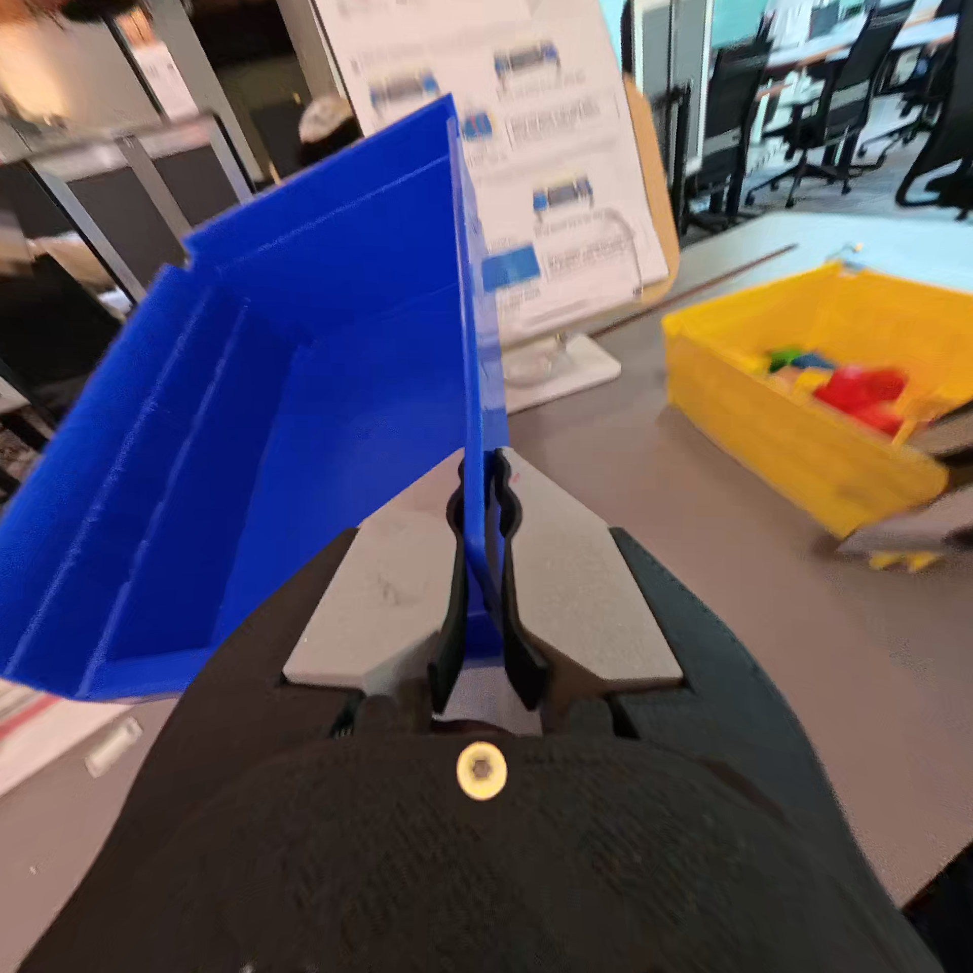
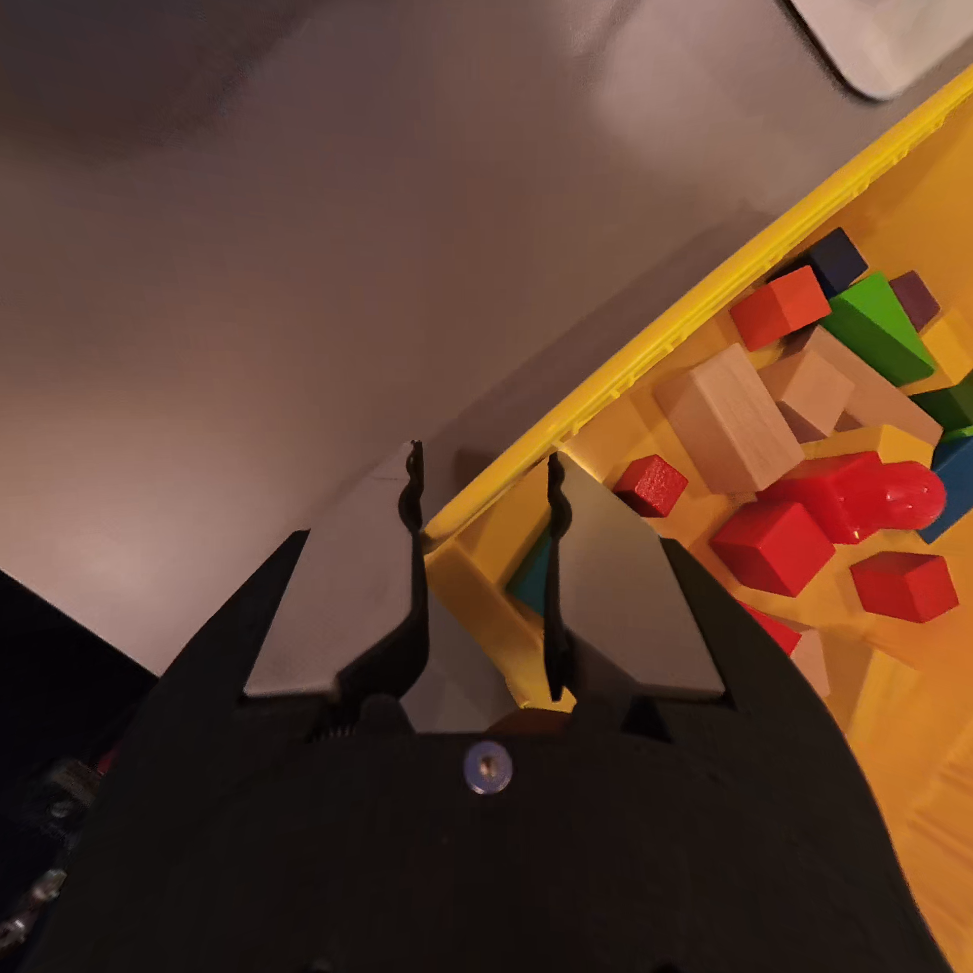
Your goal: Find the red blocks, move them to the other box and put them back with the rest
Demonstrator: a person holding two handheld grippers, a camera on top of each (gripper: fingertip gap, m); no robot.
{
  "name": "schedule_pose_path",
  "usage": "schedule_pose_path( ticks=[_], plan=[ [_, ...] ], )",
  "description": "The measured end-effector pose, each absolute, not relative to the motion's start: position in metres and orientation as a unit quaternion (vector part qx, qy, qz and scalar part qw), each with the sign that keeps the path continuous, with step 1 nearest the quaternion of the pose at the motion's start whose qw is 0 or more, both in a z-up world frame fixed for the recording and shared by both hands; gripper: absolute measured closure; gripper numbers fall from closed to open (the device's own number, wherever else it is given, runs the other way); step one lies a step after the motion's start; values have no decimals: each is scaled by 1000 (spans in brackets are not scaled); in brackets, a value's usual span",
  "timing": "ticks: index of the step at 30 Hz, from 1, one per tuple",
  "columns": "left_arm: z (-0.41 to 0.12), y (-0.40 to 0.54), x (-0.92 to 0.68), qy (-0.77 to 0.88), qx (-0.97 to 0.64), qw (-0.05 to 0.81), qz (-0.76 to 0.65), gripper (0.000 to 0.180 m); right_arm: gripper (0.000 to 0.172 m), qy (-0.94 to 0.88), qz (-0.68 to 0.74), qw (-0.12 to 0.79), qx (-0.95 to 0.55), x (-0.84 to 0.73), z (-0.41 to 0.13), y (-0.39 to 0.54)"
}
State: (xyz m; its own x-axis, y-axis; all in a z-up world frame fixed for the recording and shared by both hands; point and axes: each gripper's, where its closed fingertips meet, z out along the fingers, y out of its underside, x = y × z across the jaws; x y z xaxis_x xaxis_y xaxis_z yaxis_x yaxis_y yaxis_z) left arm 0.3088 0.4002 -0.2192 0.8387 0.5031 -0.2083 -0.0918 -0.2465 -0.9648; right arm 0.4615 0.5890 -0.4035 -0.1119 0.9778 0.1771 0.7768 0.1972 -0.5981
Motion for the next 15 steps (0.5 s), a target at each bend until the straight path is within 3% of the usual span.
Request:
schedule_pose_path(
  ticks=[8,10,13,15],
  plan=[
    [-71,435,341,-64,-733,620,271,177,115,-760,276,243,-535,361,-401,414],
    [-53,455,356,-36,-738,616,275,177,115,-759,328,237,-510,345,-386,370],
    [-45,484,383,2,-747,611,260,176,97,-743,400,242,-479,357,-353,345],
    [-54,502,404,27,-752,612,243,176,99,-735,442,239,-456,397,-331,355]
  ],
)
